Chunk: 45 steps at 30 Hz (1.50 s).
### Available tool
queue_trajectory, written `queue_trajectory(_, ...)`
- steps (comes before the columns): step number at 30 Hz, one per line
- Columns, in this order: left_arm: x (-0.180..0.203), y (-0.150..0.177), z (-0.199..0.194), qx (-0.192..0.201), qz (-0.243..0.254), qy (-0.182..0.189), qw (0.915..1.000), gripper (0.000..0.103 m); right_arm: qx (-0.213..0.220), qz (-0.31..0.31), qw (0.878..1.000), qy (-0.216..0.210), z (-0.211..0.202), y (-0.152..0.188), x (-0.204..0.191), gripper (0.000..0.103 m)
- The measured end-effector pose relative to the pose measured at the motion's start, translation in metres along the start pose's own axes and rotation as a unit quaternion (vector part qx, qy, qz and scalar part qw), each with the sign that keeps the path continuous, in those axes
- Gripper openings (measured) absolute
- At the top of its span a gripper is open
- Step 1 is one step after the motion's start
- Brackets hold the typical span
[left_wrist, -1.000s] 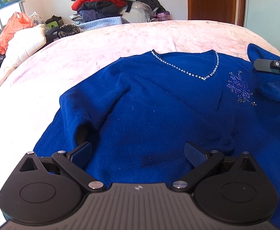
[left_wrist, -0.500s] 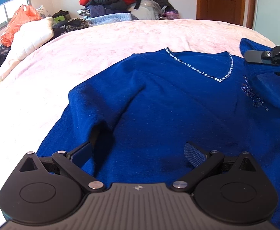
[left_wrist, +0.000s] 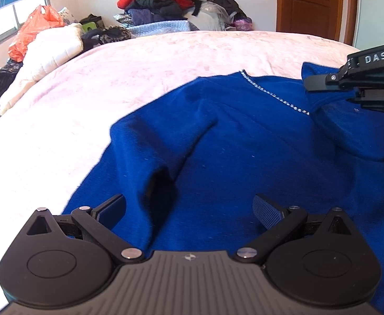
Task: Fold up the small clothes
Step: 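Lift the gripped cuff with the right tool and carry it across the sweater body, then lower the sleeve onto the sweater body and open the right tool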
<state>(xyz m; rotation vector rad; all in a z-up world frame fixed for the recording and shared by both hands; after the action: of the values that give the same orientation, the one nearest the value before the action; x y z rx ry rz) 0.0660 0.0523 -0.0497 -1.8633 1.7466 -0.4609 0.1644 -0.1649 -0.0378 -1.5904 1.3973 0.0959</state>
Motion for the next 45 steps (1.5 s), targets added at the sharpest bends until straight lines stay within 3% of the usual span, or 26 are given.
queue_trajectory(8,-0.012,-0.001,0.007,-0.004,-0.011,-0.021,0.9997,0.103,0.000,0.021,1.000,-0.005,0.018,-0.005,-0.001,0.012)
queue_trajectory(16,-0.015,-0.001,0.008,0.001,-0.011,-0.046,0.9989,0.103,-0.006,0.004,1.000,-0.005,0.028,-0.017,-0.014,0.012)
queue_trajectory(32,-0.020,0.000,0.008,0.002,-0.008,-0.042,0.9991,0.103,-0.019,-0.038,0.999,0.031,0.067,-0.025,-0.030,0.012)
queue_trajectory(40,-0.032,0.000,0.009,0.001,-0.018,-0.050,0.9986,0.103,-0.049,-0.041,0.997,0.033,0.101,-0.021,-0.035,0.012)
queue_trajectory(43,-0.035,0.000,0.011,-0.002,-0.022,-0.055,0.9982,0.103,-0.070,-0.025,0.997,0.035,0.112,-0.017,-0.026,0.020)
queue_trajectory(45,-0.037,0.001,0.013,-0.006,-0.024,-0.056,0.9981,0.103,-0.083,-0.013,0.996,0.040,0.117,-0.013,-0.020,0.036)
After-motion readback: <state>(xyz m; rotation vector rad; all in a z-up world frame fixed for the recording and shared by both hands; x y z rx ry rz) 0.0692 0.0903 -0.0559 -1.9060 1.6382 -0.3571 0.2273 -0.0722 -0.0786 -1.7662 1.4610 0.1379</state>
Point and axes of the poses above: each gripper's, at about its wrist camera, not at the fingertips, and z roughly the way its jaws point, x to its right, y to its underside, the point moved 4 cm from there along z, roughly the way its jaws point, and after that the axes turned 7 degrees about -x, right-handed, at the moved point
